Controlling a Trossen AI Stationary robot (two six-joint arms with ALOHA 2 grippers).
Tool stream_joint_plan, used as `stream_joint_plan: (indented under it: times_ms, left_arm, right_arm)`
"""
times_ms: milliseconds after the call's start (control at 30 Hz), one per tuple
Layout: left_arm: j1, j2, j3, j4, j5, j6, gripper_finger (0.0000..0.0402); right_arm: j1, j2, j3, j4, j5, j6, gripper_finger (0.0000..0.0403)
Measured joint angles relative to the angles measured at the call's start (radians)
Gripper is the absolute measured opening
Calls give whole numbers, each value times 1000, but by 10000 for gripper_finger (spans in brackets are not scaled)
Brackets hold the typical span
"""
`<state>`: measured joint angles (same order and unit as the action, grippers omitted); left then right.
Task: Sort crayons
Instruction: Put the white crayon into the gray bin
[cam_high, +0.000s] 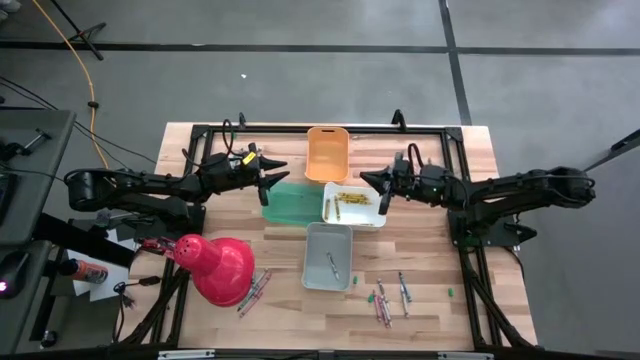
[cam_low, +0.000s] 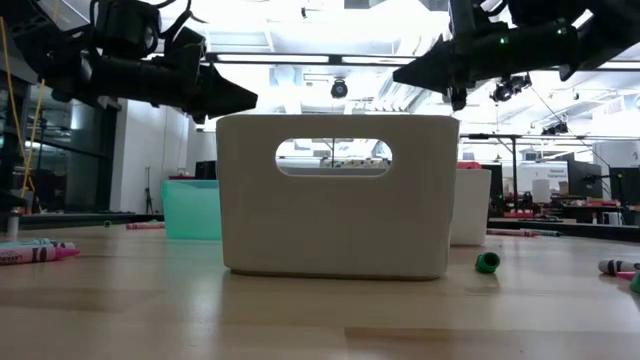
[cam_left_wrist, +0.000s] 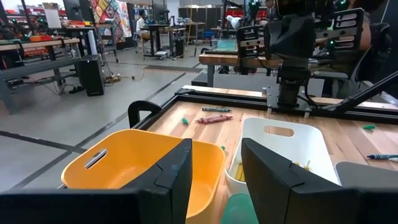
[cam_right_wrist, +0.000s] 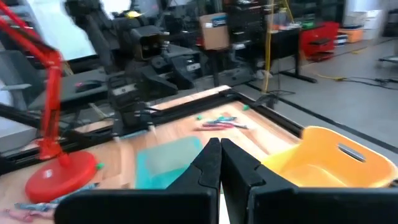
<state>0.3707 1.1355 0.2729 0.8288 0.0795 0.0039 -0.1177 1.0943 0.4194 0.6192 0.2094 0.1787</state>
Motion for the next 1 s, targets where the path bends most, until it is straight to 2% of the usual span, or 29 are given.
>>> stream_joint_plan:
  times_ms: [133,233,400,533,633,867,1000]
  left_arm:
    - [0,0,0,0,0,0,126]
    - [0,0,0,5,0,0,126]
    - [0,0,18,11,0,0,126]
    - [0,0,27,8,0,0,126]
    - [0,0,27,6,0,6,126]
    - [0,0,27,-8,0,15,126]
    - [0,0,27,-38,0,15,126]
  right_arm:
    - [-20,0,2,-60,165,38,0]
    - [-102,0,63,-259,198,96,0]
    - [-308,112,312,-745,104,112,0]
    - [-458,301,539,-980,14,-14,7]
    - [-541,465,699,-1120,-40,-104,32]
    - [-617,797,1057,-1344,-184,-360,125]
    - [-617,948,1251,-1512,-199,-512,157]
